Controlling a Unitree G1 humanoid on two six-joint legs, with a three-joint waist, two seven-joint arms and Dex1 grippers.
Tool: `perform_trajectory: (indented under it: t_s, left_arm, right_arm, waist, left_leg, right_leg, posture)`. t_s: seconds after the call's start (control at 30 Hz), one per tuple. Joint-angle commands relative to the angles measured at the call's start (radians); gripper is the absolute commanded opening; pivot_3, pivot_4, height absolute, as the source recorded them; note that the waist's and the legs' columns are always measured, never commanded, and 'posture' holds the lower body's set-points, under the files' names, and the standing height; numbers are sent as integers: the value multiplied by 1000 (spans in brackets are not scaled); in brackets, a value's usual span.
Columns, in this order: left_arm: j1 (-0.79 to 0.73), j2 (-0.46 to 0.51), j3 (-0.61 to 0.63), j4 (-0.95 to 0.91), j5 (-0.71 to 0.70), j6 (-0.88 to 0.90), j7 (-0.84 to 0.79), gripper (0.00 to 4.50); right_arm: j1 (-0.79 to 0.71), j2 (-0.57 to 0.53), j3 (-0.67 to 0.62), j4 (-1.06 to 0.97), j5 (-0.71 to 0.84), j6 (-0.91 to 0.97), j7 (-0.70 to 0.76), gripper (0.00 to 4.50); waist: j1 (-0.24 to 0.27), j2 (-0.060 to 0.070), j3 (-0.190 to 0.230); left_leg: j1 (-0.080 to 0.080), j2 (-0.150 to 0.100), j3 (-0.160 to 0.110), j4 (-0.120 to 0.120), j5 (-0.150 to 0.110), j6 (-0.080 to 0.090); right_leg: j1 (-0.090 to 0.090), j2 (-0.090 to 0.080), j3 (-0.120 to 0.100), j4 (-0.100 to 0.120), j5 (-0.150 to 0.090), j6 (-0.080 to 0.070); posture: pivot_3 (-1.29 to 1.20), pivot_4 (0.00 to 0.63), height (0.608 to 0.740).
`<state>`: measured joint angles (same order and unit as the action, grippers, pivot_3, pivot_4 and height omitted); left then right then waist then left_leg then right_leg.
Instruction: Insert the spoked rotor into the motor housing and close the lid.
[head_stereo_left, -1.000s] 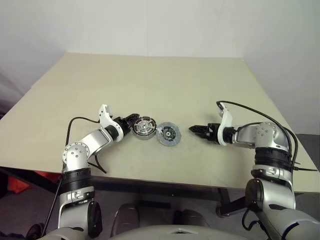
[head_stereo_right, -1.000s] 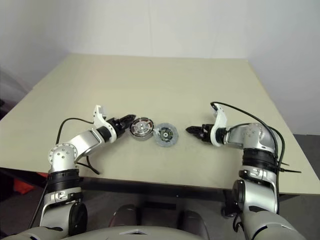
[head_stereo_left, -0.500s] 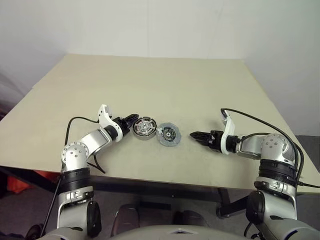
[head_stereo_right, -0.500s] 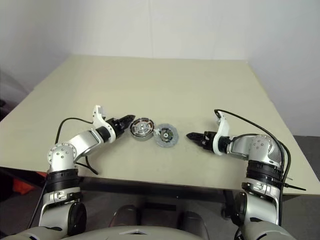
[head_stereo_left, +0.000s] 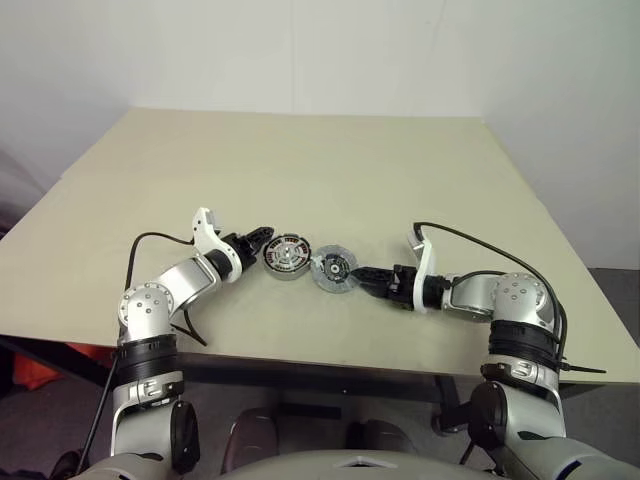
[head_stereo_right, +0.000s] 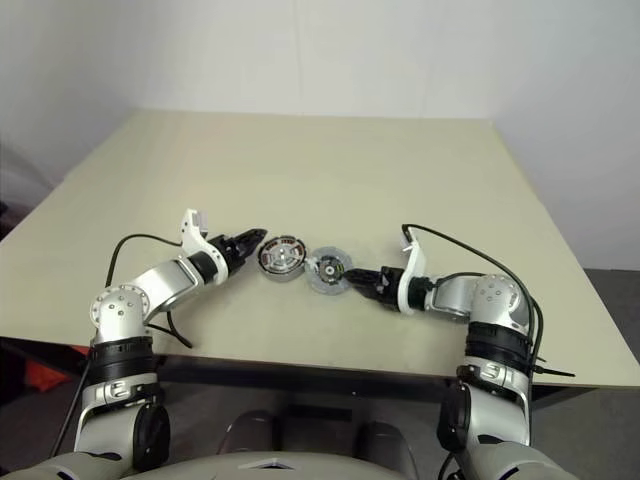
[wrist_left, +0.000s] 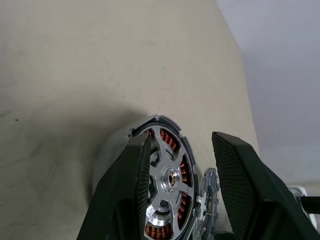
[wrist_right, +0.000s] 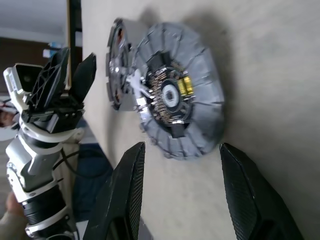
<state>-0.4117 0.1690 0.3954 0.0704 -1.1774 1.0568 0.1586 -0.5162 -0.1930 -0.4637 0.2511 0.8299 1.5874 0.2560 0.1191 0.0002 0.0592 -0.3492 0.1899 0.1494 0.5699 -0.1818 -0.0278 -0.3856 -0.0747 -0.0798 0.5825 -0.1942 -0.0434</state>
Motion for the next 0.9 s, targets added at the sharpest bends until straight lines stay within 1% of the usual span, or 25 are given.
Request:
perform_trajectory:
  t_s: [0.03,0.17,0.33,0.5,0.9]
  left_arm:
    - [-22,7,14,-26,-11,-1,-1,2047]
    - [-22,6,14,-28,-11,-2,1,2047]
    - [-20,6,15,-26,-9,-4,-1,2047]
    - [-21,-1,10,-19,0,-6,-6,2047]
    - [-24,-4,7,-8,21,-3,-19,2047]
  right_arm:
    - [-45,44,-2,25,-14,26,-18,2656]
    - [-75,64,-21,29,-38,23,-23,2656]
    - [-99,48,-45,21,-47,27,-6,2656]
    - [-125,40,-51,-9,-13,27,10,2656]
    - [-163,64,-53,-68,25,27,-8,2656]
  waist:
    - [0,0,0]
    - [0,1,0]
    - [7,1,1]
    - [7,1,1]
    - [7,1,1]
  left_leg:
    - [0,0,0,0,0,0]
    - [0,0,0,0,0,-1]
    - [-2,-1,0,0,0,0]
    - [-2,-1,0,0,0,0]
    - [-2,-1,0,0,0,0]
  right_leg:
    - [0,0,0,0,0,0]
    - [-1,0,0,0,0,0]
    - [-1,0,1,0,0,0]
    - [-1,0,1,0,0,0]
    - [-1,0,1,1,0,0]
  posture:
    - [0,0,740]
    - [0,0,740]
    - [0,0,740]
    - [0,0,740]
    - [0,0,740]
